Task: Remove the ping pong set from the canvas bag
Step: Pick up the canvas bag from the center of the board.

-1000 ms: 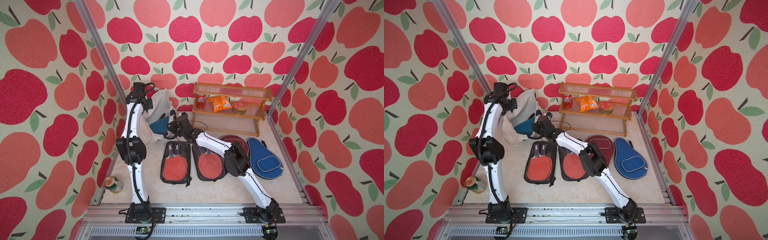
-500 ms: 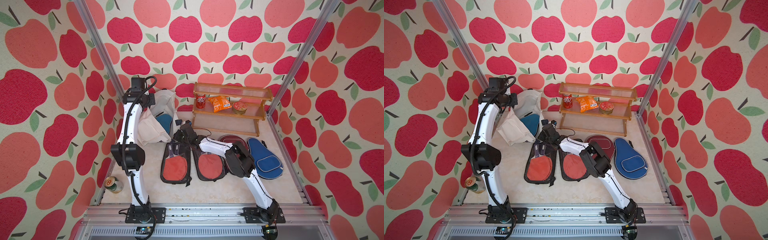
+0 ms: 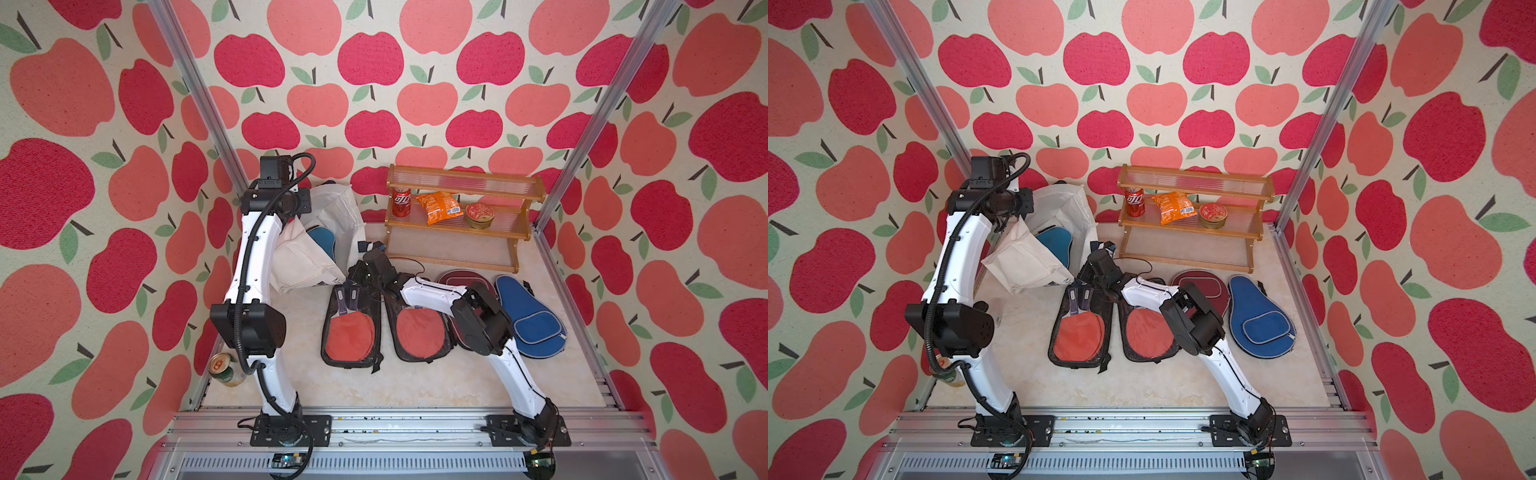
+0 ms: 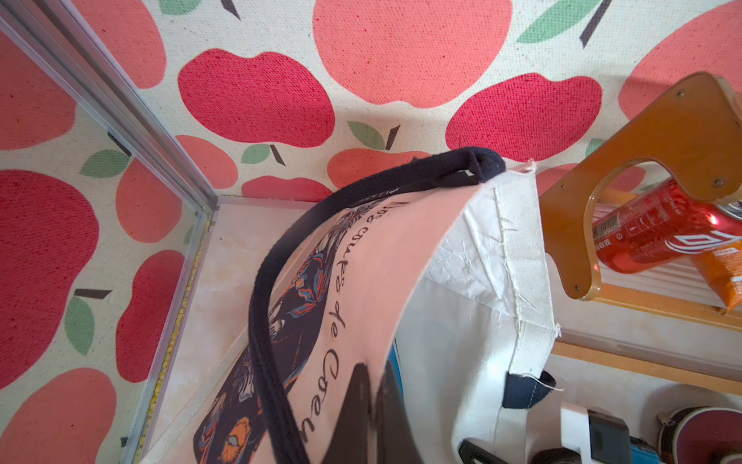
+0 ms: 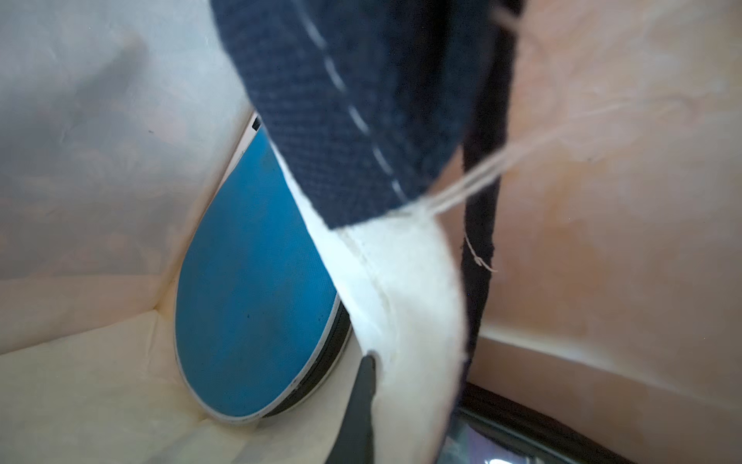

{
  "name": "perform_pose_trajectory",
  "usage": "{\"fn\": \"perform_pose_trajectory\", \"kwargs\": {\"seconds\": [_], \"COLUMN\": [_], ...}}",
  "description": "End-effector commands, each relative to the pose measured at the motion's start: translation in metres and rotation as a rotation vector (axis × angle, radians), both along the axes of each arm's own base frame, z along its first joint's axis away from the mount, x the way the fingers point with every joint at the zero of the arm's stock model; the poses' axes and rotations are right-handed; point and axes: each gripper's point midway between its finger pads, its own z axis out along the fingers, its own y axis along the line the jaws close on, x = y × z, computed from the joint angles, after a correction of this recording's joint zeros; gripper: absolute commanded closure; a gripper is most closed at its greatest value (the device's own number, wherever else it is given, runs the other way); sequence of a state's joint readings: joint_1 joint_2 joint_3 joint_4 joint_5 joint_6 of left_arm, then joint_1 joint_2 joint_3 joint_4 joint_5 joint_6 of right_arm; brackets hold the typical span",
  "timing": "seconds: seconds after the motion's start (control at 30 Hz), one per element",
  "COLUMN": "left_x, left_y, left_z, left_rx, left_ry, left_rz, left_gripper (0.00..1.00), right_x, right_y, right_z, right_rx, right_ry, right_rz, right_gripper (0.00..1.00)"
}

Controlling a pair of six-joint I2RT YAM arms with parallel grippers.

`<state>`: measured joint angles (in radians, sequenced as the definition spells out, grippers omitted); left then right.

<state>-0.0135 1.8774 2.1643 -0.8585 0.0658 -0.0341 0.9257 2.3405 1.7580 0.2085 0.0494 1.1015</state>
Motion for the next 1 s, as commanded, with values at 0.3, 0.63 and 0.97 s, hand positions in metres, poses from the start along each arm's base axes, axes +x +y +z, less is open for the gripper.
{"fn": "perform_pose_trajectory", "kwargs": {"seconds": [0.3, 0.63, 0.97], "left_x": [-0.021, -0.031, -0.035], "left_y": [-0.017, -0.022, -0.015], "left_z": [0.019, 0.006, 0.017], "left_rx": [-0.045, -0.047, -0.036], "left_ry": [-0.15, -0.149, -0.198], "left_rz": [-0.094, -0.16, -0.183], "left_gripper": [1.0, 1.0, 1.0], "right_x": [-0.001, -0.007, -0.025], "right_y": [0.013, -0.013, -0.073], "right_z": [0.043, 0.096, 0.116], "right_rx": [0.053, -0.036, -0.184], "right_ry": [-0.086, -0.256, -0.423], "right_rz": [0.119, 0.079, -0.067], "right_gripper": [0.36, 0.21, 0.2]}}
